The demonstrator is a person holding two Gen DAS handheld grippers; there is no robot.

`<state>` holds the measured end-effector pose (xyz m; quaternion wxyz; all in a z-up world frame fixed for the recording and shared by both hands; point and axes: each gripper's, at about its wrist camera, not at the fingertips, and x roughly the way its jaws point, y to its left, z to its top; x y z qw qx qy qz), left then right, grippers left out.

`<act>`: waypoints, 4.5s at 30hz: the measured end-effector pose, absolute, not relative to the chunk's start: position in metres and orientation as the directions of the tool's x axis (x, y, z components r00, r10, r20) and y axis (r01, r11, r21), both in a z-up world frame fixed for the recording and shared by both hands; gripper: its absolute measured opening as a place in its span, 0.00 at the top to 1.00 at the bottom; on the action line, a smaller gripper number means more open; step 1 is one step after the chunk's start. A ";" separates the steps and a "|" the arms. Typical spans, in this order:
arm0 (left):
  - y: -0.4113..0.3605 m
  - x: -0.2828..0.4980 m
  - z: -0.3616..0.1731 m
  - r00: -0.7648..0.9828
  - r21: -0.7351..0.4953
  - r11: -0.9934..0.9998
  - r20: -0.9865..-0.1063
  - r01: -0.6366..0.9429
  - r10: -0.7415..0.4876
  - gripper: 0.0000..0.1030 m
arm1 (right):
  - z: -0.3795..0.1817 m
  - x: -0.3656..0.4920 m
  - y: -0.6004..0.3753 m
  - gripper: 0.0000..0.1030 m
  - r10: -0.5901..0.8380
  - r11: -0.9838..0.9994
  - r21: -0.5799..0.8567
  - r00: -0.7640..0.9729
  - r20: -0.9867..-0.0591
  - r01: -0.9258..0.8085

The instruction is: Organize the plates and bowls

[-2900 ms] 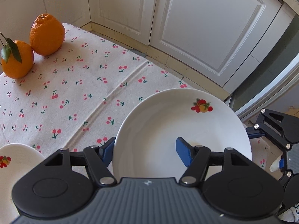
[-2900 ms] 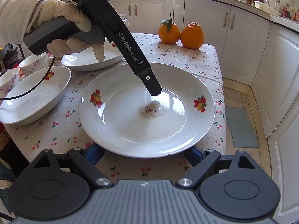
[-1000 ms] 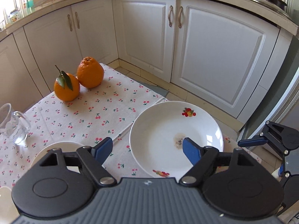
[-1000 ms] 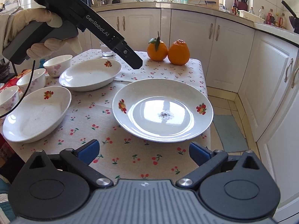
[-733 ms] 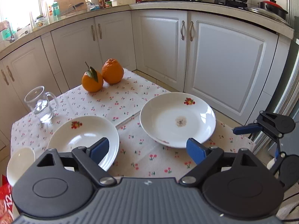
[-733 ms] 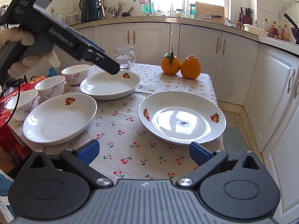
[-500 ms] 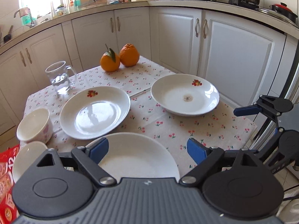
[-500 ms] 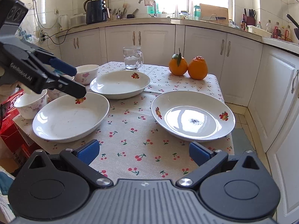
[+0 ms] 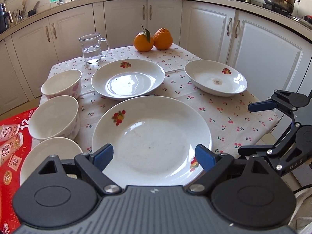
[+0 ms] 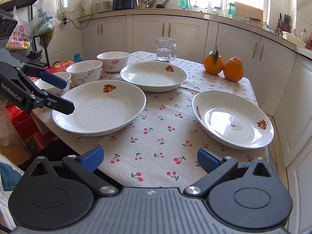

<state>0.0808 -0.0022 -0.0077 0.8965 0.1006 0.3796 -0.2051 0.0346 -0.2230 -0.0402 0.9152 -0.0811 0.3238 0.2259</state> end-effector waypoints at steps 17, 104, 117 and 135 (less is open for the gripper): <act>0.018 0.049 -0.026 0.610 0.033 0.911 -0.752 0.411 -0.248 0.12 | -0.033 0.067 -0.202 0.00 0.434 0.837 0.030 0.630 -0.644 -0.546; -0.002 0.060 -0.052 0.638 0.036 0.897 -0.715 0.441 -0.285 0.15 | -0.051 0.218 -0.141 0.10 0.649 0.567 0.328 0.165 -0.742 -0.756; -0.026 0.074 -0.036 0.624 0.053 0.860 -0.711 0.507 -0.324 0.15 | -0.033 0.215 -0.175 0.10 0.652 0.608 0.312 0.234 -0.722 -0.730; -0.103 0.122 -0.028 0.549 0.043 0.764 -0.722 0.644 -0.422 0.15 | -0.017 0.223 -0.267 0.10 0.594 0.728 0.271 0.384 -0.707 -0.629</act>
